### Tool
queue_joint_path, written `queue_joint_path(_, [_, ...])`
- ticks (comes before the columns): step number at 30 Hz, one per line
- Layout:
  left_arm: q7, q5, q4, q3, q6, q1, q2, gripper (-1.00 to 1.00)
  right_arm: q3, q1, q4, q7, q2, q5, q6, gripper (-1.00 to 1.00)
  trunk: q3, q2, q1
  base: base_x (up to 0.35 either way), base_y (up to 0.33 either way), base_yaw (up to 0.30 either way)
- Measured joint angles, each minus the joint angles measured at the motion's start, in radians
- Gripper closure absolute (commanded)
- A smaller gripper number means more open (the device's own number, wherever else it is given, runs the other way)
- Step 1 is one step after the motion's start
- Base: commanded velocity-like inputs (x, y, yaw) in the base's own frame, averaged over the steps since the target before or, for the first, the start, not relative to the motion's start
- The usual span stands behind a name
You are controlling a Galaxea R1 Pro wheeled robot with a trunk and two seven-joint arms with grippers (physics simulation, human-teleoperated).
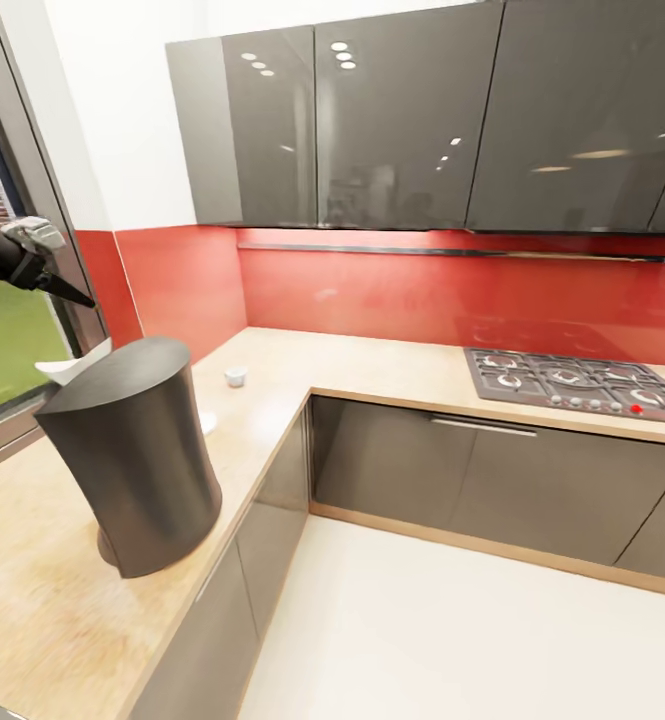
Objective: Set up a coffee station on the kitchen countertop: keep the coffee maker on the countertop, move the bottle of coffee from the kitchen shelf to the counter next to the coffee maker, place a paper coffee filter on top of the coffee maker, put the saucer next to the coffee maker with the coffee cup on the saucer, and place the electric kettle next to the coffee maker.
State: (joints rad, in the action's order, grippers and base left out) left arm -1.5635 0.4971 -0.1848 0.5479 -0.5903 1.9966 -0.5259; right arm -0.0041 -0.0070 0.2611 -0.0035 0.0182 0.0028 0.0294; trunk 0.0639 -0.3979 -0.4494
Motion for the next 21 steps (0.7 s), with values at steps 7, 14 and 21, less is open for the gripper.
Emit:
queue_joint_path(7, [0.0, 0.0, -0.001, -0.002, 0.0, -0.001, 0.0, -1.0, 0.0, 0.0, 0.0, 0.0, 0.0, 0.0, 0.0, -1.0, -0.004, 0.0, 0.0, 0.0, 0.0, -0.28])
queue_joint_path(14, [0.0, -0.001, -0.001, -0.004, 0.0, -0.003, 0.001, -1.0, 0.0, 0.0, 0.0, 0.0, 0.0, 0.0, 0.0, -1.0, -0.007, 0.0, 0.0, 0.0, -0.032, -0.284])
queue_joint_path(21, [0.0, -0.001, -0.001, -0.003, 0.0, -0.003, 0.001, -1.0, 0.0, 0.0, 0.0, 0.0, 0.0, 0.0, 0.0, -1.0, -0.011, 0.0, 0.0, 0.054, -0.245, -0.284])
